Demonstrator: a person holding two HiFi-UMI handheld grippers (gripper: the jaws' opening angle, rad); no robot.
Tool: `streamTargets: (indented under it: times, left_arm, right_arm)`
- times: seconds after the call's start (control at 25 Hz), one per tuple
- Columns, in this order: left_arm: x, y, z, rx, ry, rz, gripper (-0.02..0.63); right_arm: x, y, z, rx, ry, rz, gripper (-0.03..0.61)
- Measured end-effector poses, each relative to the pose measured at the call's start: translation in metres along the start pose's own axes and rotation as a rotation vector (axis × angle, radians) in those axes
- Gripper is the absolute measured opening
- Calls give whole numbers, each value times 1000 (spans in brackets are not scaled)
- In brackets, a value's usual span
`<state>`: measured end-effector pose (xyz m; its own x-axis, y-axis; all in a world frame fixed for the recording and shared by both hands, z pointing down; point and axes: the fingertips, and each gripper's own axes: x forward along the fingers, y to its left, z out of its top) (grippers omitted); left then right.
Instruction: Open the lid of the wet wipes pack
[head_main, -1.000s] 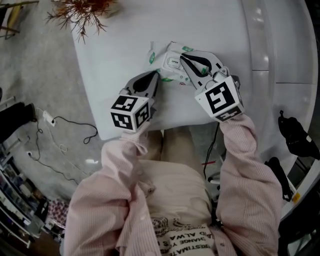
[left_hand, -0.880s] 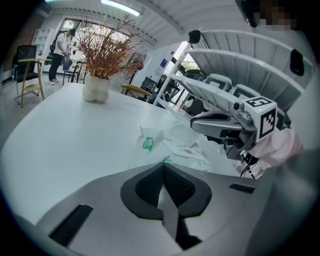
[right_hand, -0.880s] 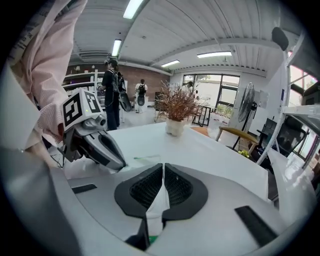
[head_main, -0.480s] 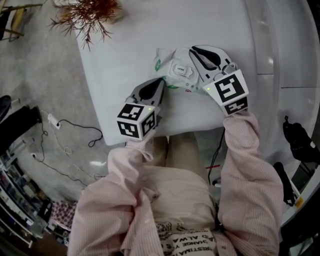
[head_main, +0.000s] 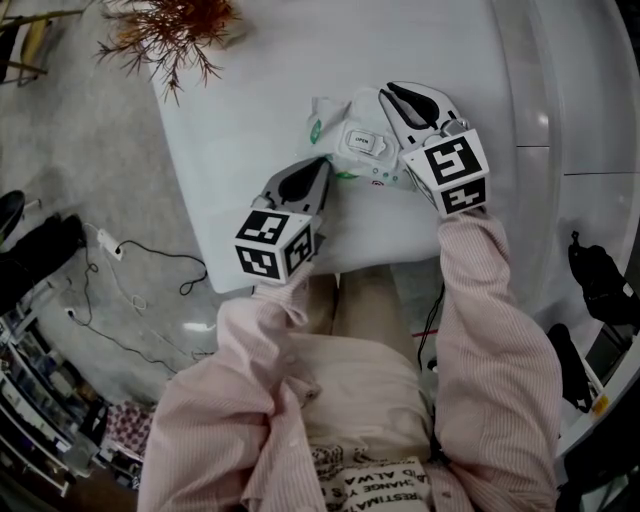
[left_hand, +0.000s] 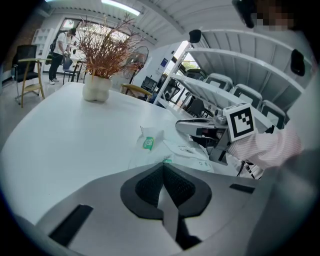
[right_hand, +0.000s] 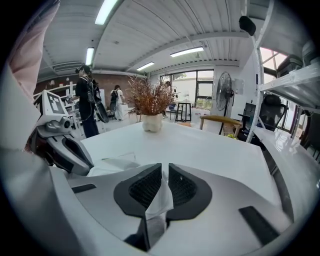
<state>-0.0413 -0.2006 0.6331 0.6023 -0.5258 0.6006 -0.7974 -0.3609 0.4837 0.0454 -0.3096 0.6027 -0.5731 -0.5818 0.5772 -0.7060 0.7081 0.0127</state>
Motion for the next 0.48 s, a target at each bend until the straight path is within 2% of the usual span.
streamTargets:
  times: [0.2,0.28,0.36,0.48]
  left_arm:
    - [0,1,0,-4,-2,-11,-2]
    - [-1,1,-2,-29,-2,-18,-2]
    - [-5,1,-4,-63,-4,-20,-2]
    - [-17,-5,-2,-38,-16,-21,-2]
  right_arm:
    - [0,-1,-1,6,-5,-10,18]
    - [-2,-1,1,19,-18,-6,18]
    - [-6,-1,6,62,-50,8,18]
    - [-18,1,15,141,-105,27,18]
